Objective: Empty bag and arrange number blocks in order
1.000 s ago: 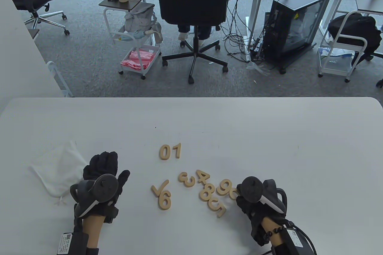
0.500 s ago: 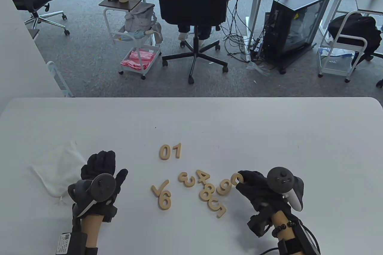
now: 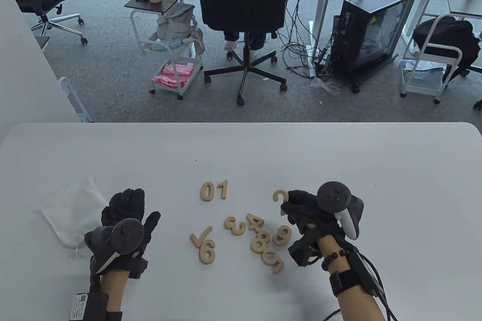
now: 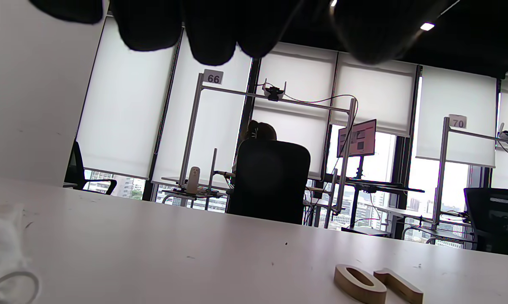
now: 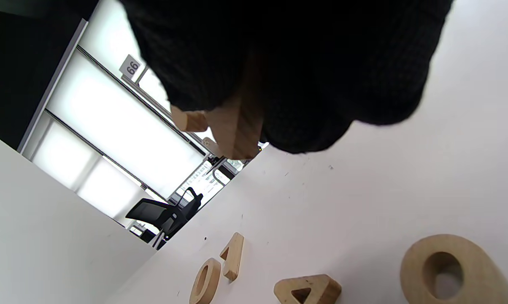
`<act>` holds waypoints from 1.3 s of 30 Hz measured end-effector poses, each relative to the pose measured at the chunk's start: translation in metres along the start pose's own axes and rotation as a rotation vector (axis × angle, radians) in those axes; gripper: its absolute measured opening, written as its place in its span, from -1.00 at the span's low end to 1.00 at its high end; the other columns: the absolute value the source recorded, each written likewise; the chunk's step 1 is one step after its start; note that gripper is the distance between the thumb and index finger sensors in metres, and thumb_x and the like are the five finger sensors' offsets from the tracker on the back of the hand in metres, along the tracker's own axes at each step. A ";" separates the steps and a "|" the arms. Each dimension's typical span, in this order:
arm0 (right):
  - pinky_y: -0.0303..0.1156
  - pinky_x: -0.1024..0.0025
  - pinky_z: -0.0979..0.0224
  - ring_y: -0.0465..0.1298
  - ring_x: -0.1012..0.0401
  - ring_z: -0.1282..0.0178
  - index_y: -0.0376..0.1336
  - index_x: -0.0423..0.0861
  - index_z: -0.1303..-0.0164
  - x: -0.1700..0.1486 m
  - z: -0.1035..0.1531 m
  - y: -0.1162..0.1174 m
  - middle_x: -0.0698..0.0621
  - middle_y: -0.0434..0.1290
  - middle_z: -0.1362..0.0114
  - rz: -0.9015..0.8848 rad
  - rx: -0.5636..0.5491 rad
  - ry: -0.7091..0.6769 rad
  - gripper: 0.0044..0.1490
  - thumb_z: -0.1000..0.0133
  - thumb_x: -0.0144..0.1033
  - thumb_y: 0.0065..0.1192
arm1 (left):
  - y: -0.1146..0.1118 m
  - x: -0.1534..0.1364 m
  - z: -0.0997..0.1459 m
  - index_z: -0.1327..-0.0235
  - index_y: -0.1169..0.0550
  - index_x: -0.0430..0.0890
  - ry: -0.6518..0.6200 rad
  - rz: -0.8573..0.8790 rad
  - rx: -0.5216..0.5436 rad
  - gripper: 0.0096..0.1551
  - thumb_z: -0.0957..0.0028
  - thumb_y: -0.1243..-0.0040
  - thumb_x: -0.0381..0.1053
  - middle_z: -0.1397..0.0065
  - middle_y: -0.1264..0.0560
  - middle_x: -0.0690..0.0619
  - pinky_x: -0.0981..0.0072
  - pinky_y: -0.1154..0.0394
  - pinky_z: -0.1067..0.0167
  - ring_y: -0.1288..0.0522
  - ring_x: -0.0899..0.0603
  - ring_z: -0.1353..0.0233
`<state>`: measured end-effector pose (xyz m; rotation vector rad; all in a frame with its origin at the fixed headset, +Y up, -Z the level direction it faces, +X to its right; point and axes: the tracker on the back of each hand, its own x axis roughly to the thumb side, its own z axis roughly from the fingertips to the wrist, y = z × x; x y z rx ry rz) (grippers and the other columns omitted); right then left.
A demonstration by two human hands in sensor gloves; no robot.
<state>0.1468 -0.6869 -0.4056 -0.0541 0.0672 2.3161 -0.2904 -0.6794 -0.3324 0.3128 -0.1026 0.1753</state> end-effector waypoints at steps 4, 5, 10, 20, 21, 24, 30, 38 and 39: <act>0.80 0.25 0.05 0.78 -0.01 0.08 0.35 -0.35 -0.35 0.024 -0.032 0.023 -0.27 0.59 -0.21 -0.008 0.020 0.070 -0.36 -0.08 -0.42 0.43 | 0.000 0.001 0.000 -0.59 -0.30 -0.28 0.000 -0.002 -0.004 -0.10 -0.13 -0.10 0.23 -0.61 -0.23 -0.40 -0.62 -0.19 -0.32 -0.26 -0.64 -0.55; 0.81 0.26 0.06 0.79 -0.01 0.08 0.35 -0.37 -0.35 0.029 -0.040 0.030 -0.27 0.60 -0.21 0.002 0.020 0.077 -0.36 -0.08 -0.44 0.43 | 0.000 0.001 0.000 -0.59 -0.30 -0.28 0.000 -0.005 -0.005 -0.10 -0.13 -0.10 0.23 -0.61 -0.23 -0.40 -0.62 -0.19 -0.32 -0.26 -0.64 -0.55; 0.84 0.33 0.15 0.82 0.06 0.17 0.41 -0.38 -0.27 0.048 -0.071 0.065 -0.25 0.65 -0.12 0.114 0.000 0.144 -0.38 -0.05 -0.38 0.46 | 0.000 0.000 0.000 -0.59 -0.30 -0.28 0.000 -0.003 -0.002 -0.10 -0.13 -0.10 0.23 -0.61 -0.23 -0.40 -0.62 -0.19 -0.32 -0.26 -0.64 -0.55; 0.82 0.35 0.22 0.82 0.09 0.25 0.50 -0.29 -0.12 0.057 -0.109 0.114 -0.22 0.70 -0.05 0.272 -0.034 0.225 -0.49 -0.03 -0.34 0.50 | 0.000 0.000 0.000 -0.59 -0.30 -0.28 0.000 0.004 0.002 -0.10 -0.13 -0.10 0.23 -0.61 -0.23 -0.40 -0.62 -0.19 -0.32 -0.26 -0.64 -0.55; 0.81 0.35 0.21 0.81 0.09 0.25 0.50 -0.28 -0.12 0.058 -0.111 0.118 -0.21 0.69 -0.05 0.284 -0.036 0.223 -0.49 -0.03 -0.34 0.50 | 0.000 0.000 0.000 -0.59 -0.30 -0.28 -0.001 0.003 0.001 -0.10 -0.13 -0.10 0.23 -0.61 -0.23 -0.39 -0.62 -0.19 -0.32 -0.26 -0.63 -0.55; 0.81 0.36 0.23 0.81 0.10 0.26 0.50 -0.28 -0.12 0.056 -0.113 0.129 -0.22 0.69 -0.04 0.328 -0.032 0.228 -0.50 -0.03 -0.34 0.50 | 0.001 -0.001 0.000 -0.59 -0.30 -0.28 -0.001 0.005 0.005 -0.10 -0.13 -0.10 0.23 -0.61 -0.23 -0.39 -0.62 -0.19 -0.32 -0.26 -0.63 -0.55; 0.81 0.37 0.23 0.82 0.11 0.28 0.50 -0.30 -0.10 0.053 -0.116 0.138 -0.23 0.71 -0.02 0.384 -0.019 0.251 -0.49 -0.03 -0.34 0.50 | 0.000 -0.001 0.001 -0.60 -0.29 -0.28 0.000 0.011 0.003 -0.10 -0.13 -0.10 0.23 -0.61 -0.23 -0.39 -0.63 -0.19 -0.32 -0.26 -0.63 -0.55; 0.79 0.37 0.29 0.81 0.12 0.32 0.54 -0.31 -0.05 0.054 -0.120 0.146 -0.22 0.73 0.04 0.527 0.005 0.237 -0.51 -0.03 -0.30 0.49 | 0.000 -0.002 0.001 -0.59 -0.30 -0.28 0.004 0.019 0.009 -0.10 -0.13 -0.10 0.23 -0.61 -0.23 -0.39 -0.62 -0.19 -0.33 -0.26 -0.63 -0.55; 0.79 0.37 0.29 0.80 0.12 0.32 0.54 -0.31 -0.04 0.054 -0.121 0.146 -0.22 0.73 0.04 0.531 0.009 0.240 -0.51 -0.04 -0.30 0.49 | 0.000 -0.002 0.001 -0.59 -0.29 -0.28 0.004 0.020 0.010 -0.10 -0.13 -0.10 0.23 -0.61 -0.23 -0.39 -0.63 -0.19 -0.32 -0.26 -0.64 -0.55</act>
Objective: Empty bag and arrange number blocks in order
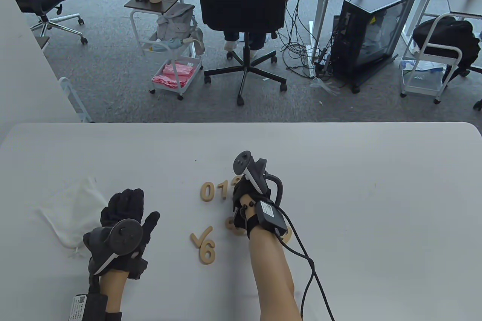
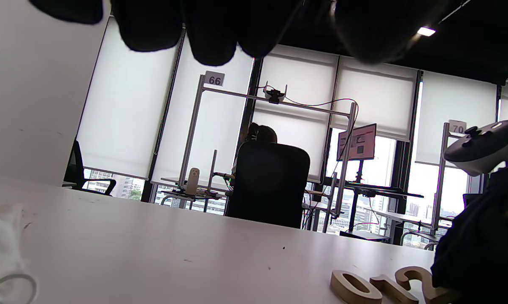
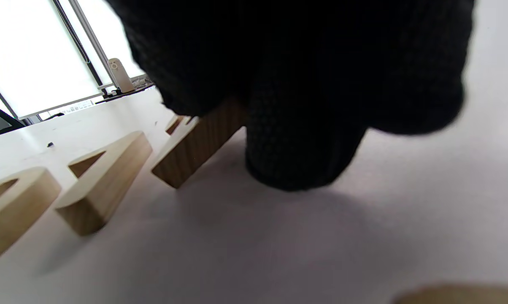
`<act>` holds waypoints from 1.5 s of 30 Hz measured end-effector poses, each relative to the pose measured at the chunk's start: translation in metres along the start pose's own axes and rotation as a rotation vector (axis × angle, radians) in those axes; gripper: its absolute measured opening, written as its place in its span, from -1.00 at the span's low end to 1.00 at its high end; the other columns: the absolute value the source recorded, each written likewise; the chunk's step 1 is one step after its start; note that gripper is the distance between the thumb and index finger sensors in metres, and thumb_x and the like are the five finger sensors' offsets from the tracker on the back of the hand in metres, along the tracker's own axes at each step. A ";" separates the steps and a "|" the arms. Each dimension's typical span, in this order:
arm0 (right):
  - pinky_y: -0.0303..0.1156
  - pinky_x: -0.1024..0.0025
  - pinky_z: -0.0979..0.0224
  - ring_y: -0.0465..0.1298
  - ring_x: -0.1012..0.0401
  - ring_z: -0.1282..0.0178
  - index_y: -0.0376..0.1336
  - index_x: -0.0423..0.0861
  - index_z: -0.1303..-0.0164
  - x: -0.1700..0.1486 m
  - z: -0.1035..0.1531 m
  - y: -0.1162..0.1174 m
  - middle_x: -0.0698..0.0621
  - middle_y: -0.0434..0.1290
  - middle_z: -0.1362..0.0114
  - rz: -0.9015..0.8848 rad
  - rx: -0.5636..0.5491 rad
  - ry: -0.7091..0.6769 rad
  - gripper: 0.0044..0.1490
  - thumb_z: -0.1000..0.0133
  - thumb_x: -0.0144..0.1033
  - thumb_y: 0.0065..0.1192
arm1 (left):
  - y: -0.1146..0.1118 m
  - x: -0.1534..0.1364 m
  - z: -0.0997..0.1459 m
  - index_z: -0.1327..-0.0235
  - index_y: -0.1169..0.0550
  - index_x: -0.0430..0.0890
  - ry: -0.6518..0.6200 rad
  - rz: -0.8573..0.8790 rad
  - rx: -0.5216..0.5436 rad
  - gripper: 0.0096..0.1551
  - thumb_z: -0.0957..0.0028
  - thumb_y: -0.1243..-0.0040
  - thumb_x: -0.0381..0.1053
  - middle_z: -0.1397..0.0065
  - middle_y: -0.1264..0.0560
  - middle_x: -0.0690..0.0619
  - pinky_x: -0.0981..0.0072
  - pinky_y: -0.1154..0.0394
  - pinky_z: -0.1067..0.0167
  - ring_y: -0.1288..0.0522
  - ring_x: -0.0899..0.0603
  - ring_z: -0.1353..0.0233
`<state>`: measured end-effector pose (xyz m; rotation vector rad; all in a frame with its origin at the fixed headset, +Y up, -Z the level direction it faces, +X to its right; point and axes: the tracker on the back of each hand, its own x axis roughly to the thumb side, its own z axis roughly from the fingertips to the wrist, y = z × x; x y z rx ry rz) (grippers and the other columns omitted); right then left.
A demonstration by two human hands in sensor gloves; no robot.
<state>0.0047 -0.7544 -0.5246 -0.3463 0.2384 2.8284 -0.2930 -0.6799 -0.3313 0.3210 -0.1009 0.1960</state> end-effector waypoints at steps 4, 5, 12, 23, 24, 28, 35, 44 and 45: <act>0.78 0.37 0.30 0.80 0.13 0.32 0.55 -0.32 -0.02 0.003 -0.001 0.001 -0.21 0.73 0.06 0.057 0.013 -0.021 -0.51 -0.04 -0.28 0.49 | 0.000 0.000 0.000 -0.59 -0.29 -0.28 0.002 0.000 -0.001 -0.10 -0.13 -0.10 0.23 -0.61 -0.23 -0.39 -0.63 -0.19 -0.32 -0.26 -0.63 -0.55; 0.78 0.37 0.30 0.80 0.13 0.32 0.55 -0.32 -0.02 0.003 -0.001 0.001 -0.21 0.74 0.06 0.067 0.018 -0.028 -0.51 -0.05 -0.27 0.48 | 0.000 0.000 0.000 -0.59 -0.30 -0.28 0.002 0.000 -0.001 -0.10 -0.13 -0.10 0.23 -0.61 -0.23 -0.39 -0.62 -0.19 -0.32 -0.26 -0.63 -0.55; 0.77 0.37 0.28 0.78 0.14 0.32 0.56 -0.27 0.01 0.004 -0.002 0.002 -0.15 0.73 0.08 0.139 0.025 -0.060 -0.53 -0.03 -0.24 0.49 | 0.000 0.000 0.000 -0.59 -0.30 -0.28 0.001 -0.005 -0.002 -0.10 -0.13 -0.10 0.23 -0.61 -0.23 -0.39 -0.62 -0.19 -0.32 -0.26 -0.63 -0.55; 0.75 0.27 0.12 0.77 0.07 0.16 0.47 -0.21 -0.19 0.004 0.015 -0.023 -0.15 0.66 -0.11 0.202 -0.016 -0.197 -0.43 -0.07 -0.16 0.42 | -0.001 0.001 0.000 -0.59 -0.30 -0.28 -0.003 -0.012 -0.012 -0.10 -0.13 -0.10 0.23 -0.61 -0.23 -0.39 -0.63 -0.19 -0.32 -0.26 -0.63 -0.55; 0.73 0.21 0.03 0.75 0.02 0.07 0.44 -0.20 -0.26 0.004 0.020 -0.028 -0.18 0.63 -0.19 0.192 -0.017 -0.230 -0.39 -0.08 -0.15 0.39 | -0.001 0.001 0.000 -0.59 -0.30 -0.28 -0.005 -0.012 -0.011 -0.10 -0.13 -0.10 0.23 -0.61 -0.23 -0.39 -0.63 -0.19 -0.32 -0.26 -0.63 -0.55; 0.64 0.00 -0.22 0.65 -0.15 -0.19 0.34 -0.17 -0.41 -0.002 0.058 -0.049 -0.24 0.50 -0.39 0.138 -0.020 -0.422 -0.30 -0.10 -0.11 0.35 | -0.002 0.002 -0.001 -0.59 -0.29 -0.28 -0.013 -0.015 -0.018 -0.10 -0.13 -0.10 0.23 -0.61 -0.23 -0.39 -0.63 -0.19 -0.32 -0.26 -0.63 -0.55; 0.51 -0.16 -0.40 0.50 -0.28 -0.39 0.15 -0.18 -0.61 -0.010 0.125 -0.051 -0.35 0.31 -0.56 0.165 -0.022 -0.601 -0.12 -0.12 -0.06 0.31 | -0.004 0.005 -0.001 -0.59 -0.29 -0.28 -0.024 -0.018 -0.025 -0.10 -0.13 -0.10 0.23 -0.61 -0.23 -0.40 -0.63 -0.19 -0.32 -0.26 -0.63 -0.55; 0.25 -0.33 -0.54 0.24 -0.40 -0.55 0.08 -0.14 -0.65 -0.004 0.143 0.011 -0.34 0.25 -0.62 0.459 -0.028 -0.598 -0.07 -0.11 -0.04 0.28 | -0.008 0.011 0.000 -0.59 -0.29 -0.28 -0.042 -0.022 -0.041 -0.10 -0.13 -0.10 0.23 -0.61 -0.23 -0.39 -0.63 -0.19 -0.32 -0.26 -0.64 -0.55; 0.21 -0.34 -0.55 0.21 -0.40 -0.56 0.06 -0.13 -0.66 -0.004 0.142 0.021 -0.34 0.25 -0.61 0.498 -0.033 -0.596 -0.06 -0.10 -0.02 0.24 | -0.006 0.012 -0.001 -0.59 -0.29 -0.28 -0.046 -0.022 -0.033 -0.10 -0.13 -0.10 0.23 -0.61 -0.23 -0.40 -0.63 -0.19 -0.32 -0.26 -0.64 -0.55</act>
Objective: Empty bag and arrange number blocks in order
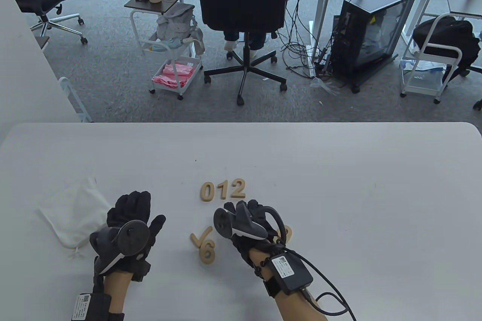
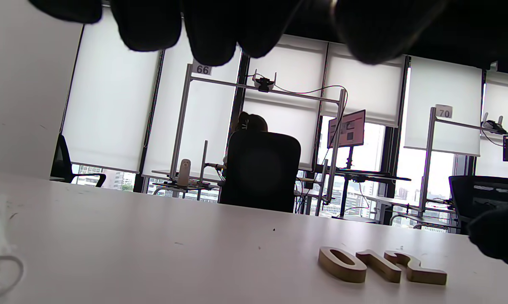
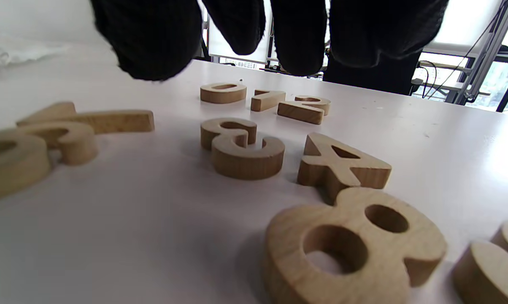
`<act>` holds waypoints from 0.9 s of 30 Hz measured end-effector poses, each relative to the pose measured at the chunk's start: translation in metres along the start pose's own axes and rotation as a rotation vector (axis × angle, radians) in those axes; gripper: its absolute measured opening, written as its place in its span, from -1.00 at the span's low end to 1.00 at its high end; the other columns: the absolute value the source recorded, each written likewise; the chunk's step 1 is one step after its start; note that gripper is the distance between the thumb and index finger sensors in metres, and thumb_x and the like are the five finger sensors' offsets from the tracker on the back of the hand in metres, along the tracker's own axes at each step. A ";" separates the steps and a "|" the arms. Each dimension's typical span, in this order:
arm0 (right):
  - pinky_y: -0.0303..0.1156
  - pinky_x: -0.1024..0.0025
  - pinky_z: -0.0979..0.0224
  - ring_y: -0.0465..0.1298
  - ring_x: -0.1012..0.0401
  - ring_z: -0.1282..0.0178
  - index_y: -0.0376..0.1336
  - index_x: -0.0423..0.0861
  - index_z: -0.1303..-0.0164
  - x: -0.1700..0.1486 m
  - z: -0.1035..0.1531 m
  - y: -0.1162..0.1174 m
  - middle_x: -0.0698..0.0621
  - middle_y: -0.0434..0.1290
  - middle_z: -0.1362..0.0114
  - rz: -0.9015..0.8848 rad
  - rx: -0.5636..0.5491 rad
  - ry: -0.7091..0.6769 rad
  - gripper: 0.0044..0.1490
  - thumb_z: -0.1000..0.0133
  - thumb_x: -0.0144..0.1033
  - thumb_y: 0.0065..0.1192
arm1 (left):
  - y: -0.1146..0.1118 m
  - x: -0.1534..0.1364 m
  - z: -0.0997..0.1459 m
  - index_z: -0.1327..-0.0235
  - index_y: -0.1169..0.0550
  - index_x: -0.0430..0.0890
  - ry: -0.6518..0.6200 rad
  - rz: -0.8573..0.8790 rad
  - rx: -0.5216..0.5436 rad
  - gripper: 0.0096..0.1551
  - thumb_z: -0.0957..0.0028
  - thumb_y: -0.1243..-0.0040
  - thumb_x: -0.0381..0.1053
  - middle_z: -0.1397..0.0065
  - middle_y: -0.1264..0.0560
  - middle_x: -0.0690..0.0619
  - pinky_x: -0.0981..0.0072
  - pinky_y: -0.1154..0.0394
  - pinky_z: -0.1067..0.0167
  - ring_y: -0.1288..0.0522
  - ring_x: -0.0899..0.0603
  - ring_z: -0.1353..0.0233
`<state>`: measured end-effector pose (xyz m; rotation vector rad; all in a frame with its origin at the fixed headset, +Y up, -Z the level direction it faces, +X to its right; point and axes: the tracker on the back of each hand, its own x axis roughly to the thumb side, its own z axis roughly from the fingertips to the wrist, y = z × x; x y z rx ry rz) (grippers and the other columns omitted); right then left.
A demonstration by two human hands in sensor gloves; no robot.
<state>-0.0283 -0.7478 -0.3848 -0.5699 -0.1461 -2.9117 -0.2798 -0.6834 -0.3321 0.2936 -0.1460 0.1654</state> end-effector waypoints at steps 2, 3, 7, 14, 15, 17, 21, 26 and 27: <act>0.19 -0.35 -0.56 0.20 -0.40 -0.57 0.07 -0.11 -0.65 0.007 -0.003 0.011 -0.34 0.26 -0.61 0.021 0.013 -0.011 -0.08 -0.10 -0.02 0.23 | 0.001 0.000 0.000 -0.59 -0.29 -0.28 -0.003 0.001 0.008 -0.10 -0.13 -0.10 0.23 -0.61 -0.23 -0.39 -0.63 -0.19 -0.32 -0.26 -0.64 -0.55; 0.18 -0.36 -0.56 0.19 -0.41 -0.57 0.07 -0.11 -0.65 0.009 -0.004 0.014 -0.35 0.25 -0.61 0.035 0.043 -0.014 -0.07 -0.10 -0.01 0.22 | 0.001 0.000 0.000 -0.59 -0.29 -0.28 -0.003 0.002 0.009 -0.10 -0.13 -0.10 0.23 -0.61 -0.23 -0.39 -0.62 -0.19 -0.32 -0.26 -0.63 -0.55; 0.17 -0.37 -0.56 0.19 -0.41 -0.57 0.04 -0.08 -0.66 0.016 -0.007 0.022 -0.35 0.27 -0.59 0.048 0.066 -0.021 -0.08 -0.11 0.00 0.18 | 0.001 0.000 0.000 -0.59 -0.29 -0.28 -0.001 0.002 0.007 -0.10 -0.13 -0.10 0.23 -0.61 -0.23 -0.40 -0.63 -0.19 -0.32 -0.26 -0.64 -0.55; 0.23 -0.36 -0.54 0.31 -0.34 -0.53 0.12 -0.03 -0.60 0.019 -0.008 0.021 -0.27 0.40 -0.50 0.112 0.031 -0.025 -0.15 -0.09 -0.06 0.24 | 0.002 -0.001 0.001 -0.59 -0.29 -0.28 0.006 -0.008 0.009 -0.10 -0.13 -0.10 0.23 -0.61 -0.23 -0.39 -0.63 -0.19 -0.32 -0.26 -0.64 -0.55; 0.24 -0.36 -0.53 0.32 -0.34 -0.53 0.12 -0.03 -0.60 0.019 -0.007 0.021 -0.27 0.41 -0.49 0.110 0.030 -0.023 -0.16 -0.08 -0.07 0.24 | 0.002 -0.002 0.001 -0.59 -0.29 -0.28 0.008 -0.007 0.010 -0.10 -0.13 -0.10 0.23 -0.61 -0.23 -0.39 -0.62 -0.19 -0.32 -0.26 -0.64 -0.55; 0.26 -0.36 -0.52 0.35 -0.33 -0.51 0.13 -0.02 -0.59 0.020 -0.008 0.021 -0.26 0.43 -0.47 0.115 0.030 -0.022 -0.17 -0.08 -0.09 0.25 | 0.002 -0.002 0.001 -0.59 -0.29 -0.28 0.011 -0.006 0.014 -0.10 -0.13 -0.10 0.23 -0.61 -0.23 -0.39 -0.63 -0.19 -0.32 -0.26 -0.63 -0.55; 0.31 -0.33 -0.50 0.44 -0.27 -0.44 0.18 -0.02 -0.56 0.022 -0.009 0.020 -0.23 0.50 -0.38 0.139 0.007 -0.024 -0.21 -0.08 -0.14 0.29 | 0.002 -0.003 0.002 -0.59 -0.30 -0.28 0.013 -0.011 0.016 -0.10 -0.13 -0.10 0.23 -0.61 -0.24 -0.39 -0.62 -0.19 -0.32 -0.26 -0.63 -0.55; 0.36 -0.32 -0.46 0.48 -0.26 -0.37 0.19 -0.06 -0.55 0.022 -0.009 0.020 -0.26 0.52 -0.34 0.125 0.005 -0.032 -0.23 -0.10 -0.20 0.33 | 0.003 -0.004 0.002 -0.59 -0.30 -0.28 0.022 -0.010 0.018 -0.10 -0.13 -0.10 0.23 -0.61 -0.23 -0.39 -0.63 -0.19 -0.32 -0.26 -0.63 -0.55; 0.37 -0.32 -0.46 0.49 -0.26 -0.36 0.18 -0.08 -0.55 0.022 -0.009 0.020 -0.26 0.52 -0.35 0.126 0.004 -0.036 -0.22 -0.10 -0.20 0.34 | 0.003 -0.005 0.002 -0.59 -0.29 -0.28 0.023 -0.008 0.020 -0.10 -0.13 -0.10 0.23 -0.61 -0.23 -0.40 -0.63 -0.19 -0.32 -0.26 -0.64 -0.55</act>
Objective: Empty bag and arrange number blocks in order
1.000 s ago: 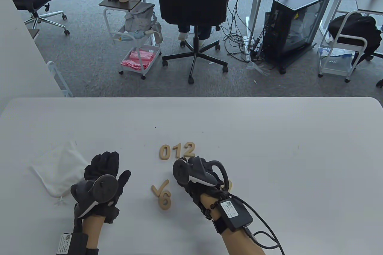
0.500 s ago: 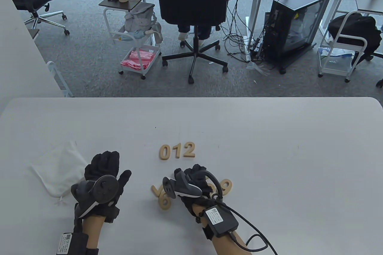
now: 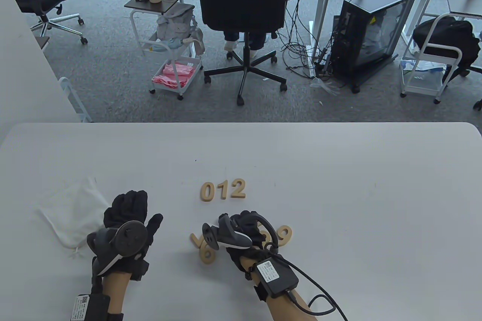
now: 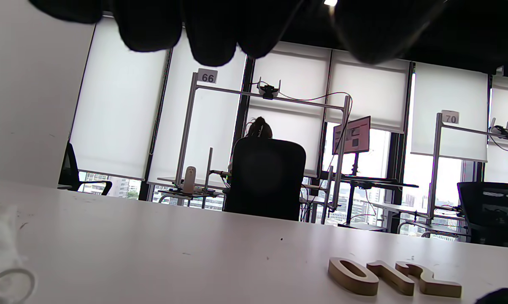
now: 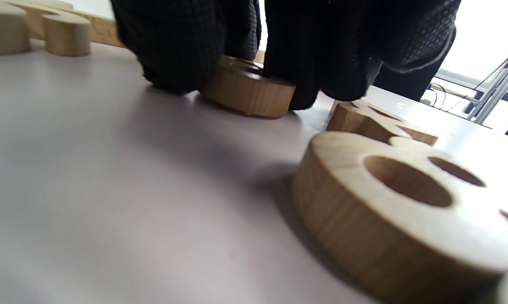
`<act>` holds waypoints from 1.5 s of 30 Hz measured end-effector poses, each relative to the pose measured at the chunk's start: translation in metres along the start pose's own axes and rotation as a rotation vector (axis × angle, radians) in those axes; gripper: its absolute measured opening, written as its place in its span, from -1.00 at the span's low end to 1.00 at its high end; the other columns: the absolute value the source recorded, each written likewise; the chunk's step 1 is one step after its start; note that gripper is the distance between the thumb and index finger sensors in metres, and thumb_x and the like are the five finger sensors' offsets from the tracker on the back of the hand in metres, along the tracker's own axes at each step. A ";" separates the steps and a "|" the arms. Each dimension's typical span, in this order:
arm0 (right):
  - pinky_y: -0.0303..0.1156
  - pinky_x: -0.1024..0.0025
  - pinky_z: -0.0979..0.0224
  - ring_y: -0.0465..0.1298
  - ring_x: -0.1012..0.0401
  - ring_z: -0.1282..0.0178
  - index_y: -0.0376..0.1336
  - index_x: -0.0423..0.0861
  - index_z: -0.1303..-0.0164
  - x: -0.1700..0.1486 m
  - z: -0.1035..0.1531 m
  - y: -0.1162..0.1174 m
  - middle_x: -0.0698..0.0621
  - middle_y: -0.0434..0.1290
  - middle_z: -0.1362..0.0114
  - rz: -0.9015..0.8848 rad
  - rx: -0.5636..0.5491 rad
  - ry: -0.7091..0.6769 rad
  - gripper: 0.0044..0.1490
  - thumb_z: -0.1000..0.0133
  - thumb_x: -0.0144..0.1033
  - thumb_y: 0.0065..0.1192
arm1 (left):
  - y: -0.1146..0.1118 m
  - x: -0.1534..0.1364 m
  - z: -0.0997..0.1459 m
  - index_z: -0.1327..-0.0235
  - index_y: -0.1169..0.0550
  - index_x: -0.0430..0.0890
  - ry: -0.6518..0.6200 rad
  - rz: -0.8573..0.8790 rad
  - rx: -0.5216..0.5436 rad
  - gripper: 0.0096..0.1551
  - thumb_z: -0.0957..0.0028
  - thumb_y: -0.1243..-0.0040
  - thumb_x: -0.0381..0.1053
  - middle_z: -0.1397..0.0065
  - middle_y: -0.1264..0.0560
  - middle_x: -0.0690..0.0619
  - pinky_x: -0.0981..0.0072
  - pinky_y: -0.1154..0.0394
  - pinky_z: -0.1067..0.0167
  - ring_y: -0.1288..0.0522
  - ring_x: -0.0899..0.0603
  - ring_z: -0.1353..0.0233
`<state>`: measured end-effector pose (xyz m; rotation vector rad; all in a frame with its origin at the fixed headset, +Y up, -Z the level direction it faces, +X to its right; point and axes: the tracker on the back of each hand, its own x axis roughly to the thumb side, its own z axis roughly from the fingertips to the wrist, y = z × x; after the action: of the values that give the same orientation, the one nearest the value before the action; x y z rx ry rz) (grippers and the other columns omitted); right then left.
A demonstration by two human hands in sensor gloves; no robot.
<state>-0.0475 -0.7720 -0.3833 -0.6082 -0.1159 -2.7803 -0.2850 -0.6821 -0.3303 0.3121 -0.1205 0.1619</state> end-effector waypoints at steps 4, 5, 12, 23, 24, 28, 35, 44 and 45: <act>0.39 -0.38 -0.43 0.52 -0.28 -0.35 0.11 -0.21 -0.59 -0.010 0.002 -0.003 -0.27 0.50 -0.38 -0.092 -0.033 0.021 -0.14 -0.11 -0.19 0.32 | 0.000 -0.001 0.000 -0.59 -0.30 -0.28 0.002 0.000 0.002 -0.10 -0.13 -0.10 0.23 -0.60 -0.24 -0.39 -0.63 -0.19 -0.32 -0.26 -0.63 -0.55; 0.40 -0.39 -0.42 0.54 -0.28 -0.33 0.09 -0.25 -0.60 -0.013 0.003 -0.007 -0.29 0.47 -0.39 -0.123 -0.051 0.038 -0.11 -0.11 -0.19 0.31 | 0.000 -0.001 0.000 -0.59 -0.29 -0.28 0.002 0.001 0.002 -0.10 -0.13 -0.10 0.23 -0.61 -0.23 -0.39 -0.63 -0.19 -0.32 -0.26 -0.63 -0.55; 0.59 -0.25 -0.31 0.63 -0.22 -0.27 0.03 -0.28 -0.63 -0.057 0.018 -0.034 -0.37 0.34 -0.45 -0.618 -0.140 0.091 -0.10 -0.14 -0.25 0.29 | 0.002 -0.003 0.001 -0.59 -0.30 -0.28 0.009 0.008 0.012 -0.10 -0.13 -0.10 0.23 -0.61 -0.23 -0.40 -0.63 -0.19 -0.32 -0.26 -0.63 -0.55; 0.50 -0.18 -0.46 0.50 -0.22 -0.41 0.07 -0.12 -0.64 -0.130 0.030 -0.013 -0.35 0.16 -0.66 -1.937 -0.148 -0.131 -0.26 -0.24 -0.33 0.21 | 0.003 -0.004 0.000 -0.59 -0.30 -0.28 0.015 0.012 0.019 -0.11 -0.14 -0.09 0.23 -0.60 -0.24 -0.40 -0.63 -0.19 -0.32 -0.26 -0.64 -0.55; 0.49 -0.18 -0.48 0.49 -0.22 -0.42 0.06 -0.09 -0.65 -0.132 0.029 -0.009 -0.32 0.15 -0.67 -2.016 -0.137 -0.169 -0.27 -0.26 -0.33 0.18 | 0.003 -0.004 0.000 -0.59 -0.30 -0.28 0.014 0.013 0.020 -0.11 -0.14 -0.09 0.23 -0.60 -0.24 -0.41 -0.63 -0.19 -0.32 -0.26 -0.64 -0.55; 0.44 -0.18 -0.53 0.43 -0.23 -0.50 -0.01 -0.10 -0.68 -0.136 0.027 0.003 -0.26 0.10 -0.71 -2.182 -0.091 -0.261 -0.31 -0.32 -0.33 0.03 | 0.002 -0.004 0.000 -0.59 -0.30 -0.28 0.009 0.013 0.014 -0.11 -0.14 -0.09 0.23 -0.60 -0.24 -0.40 -0.63 -0.19 -0.32 -0.26 -0.64 -0.55; 0.46 -0.17 -0.50 0.44 -0.23 -0.48 -0.13 -0.25 -0.71 -0.143 0.028 0.012 -0.33 0.10 -0.67 -2.251 -0.083 -0.227 -0.11 -0.33 -0.06 0.04 | 0.001 -0.003 0.000 -0.59 -0.30 -0.29 0.010 0.009 0.005 -0.11 -0.14 -0.09 0.23 -0.60 -0.24 -0.40 -0.63 -0.19 -0.32 -0.26 -0.64 -0.55; 0.63 0.00 -0.35 0.63 -0.06 -0.29 0.17 -0.25 -0.52 -0.150 0.029 0.013 -0.20 0.40 -0.47 -2.083 -0.125 -0.055 -0.37 -0.30 -0.25 0.15 | 0.001 -0.003 0.000 -0.59 -0.30 -0.29 0.013 -0.004 0.005 -0.11 -0.14 -0.09 0.23 -0.60 -0.24 -0.41 -0.63 -0.19 -0.32 -0.26 -0.64 -0.55; 0.61 -0.02 -0.36 0.61 -0.09 -0.31 0.17 -0.24 -0.52 -0.150 0.029 0.013 -0.22 0.39 -0.48 -2.070 -0.122 -0.048 -0.39 -0.30 -0.26 0.14 | 0.001 -0.003 0.000 -0.59 -0.30 -0.28 0.013 -0.006 0.004 -0.11 -0.14 -0.09 0.23 -0.60 -0.24 -0.40 -0.63 -0.19 -0.32 -0.26 -0.64 -0.55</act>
<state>0.0984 -0.7403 -0.4198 -0.7595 -1.1885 -4.6818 -0.2879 -0.6814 -0.3308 0.3158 -0.1061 0.1578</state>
